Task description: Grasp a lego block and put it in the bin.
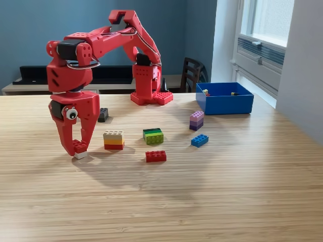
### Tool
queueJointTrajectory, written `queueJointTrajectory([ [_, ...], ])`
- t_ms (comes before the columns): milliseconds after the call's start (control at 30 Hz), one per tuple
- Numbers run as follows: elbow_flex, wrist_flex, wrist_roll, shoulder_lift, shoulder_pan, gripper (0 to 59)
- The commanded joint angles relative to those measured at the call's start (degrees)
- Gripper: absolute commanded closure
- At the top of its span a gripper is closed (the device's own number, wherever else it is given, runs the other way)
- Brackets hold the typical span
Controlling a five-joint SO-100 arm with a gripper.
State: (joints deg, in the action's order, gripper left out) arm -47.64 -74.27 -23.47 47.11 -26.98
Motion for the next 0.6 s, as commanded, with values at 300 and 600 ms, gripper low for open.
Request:
queueJointTrajectory([
  [300, 0.7, -6.8, 0.2, 4.7, 0.4, 58.6],
  [600, -4.0, -9.3, 0.4, 27.2, 5.9, 58.6],
])
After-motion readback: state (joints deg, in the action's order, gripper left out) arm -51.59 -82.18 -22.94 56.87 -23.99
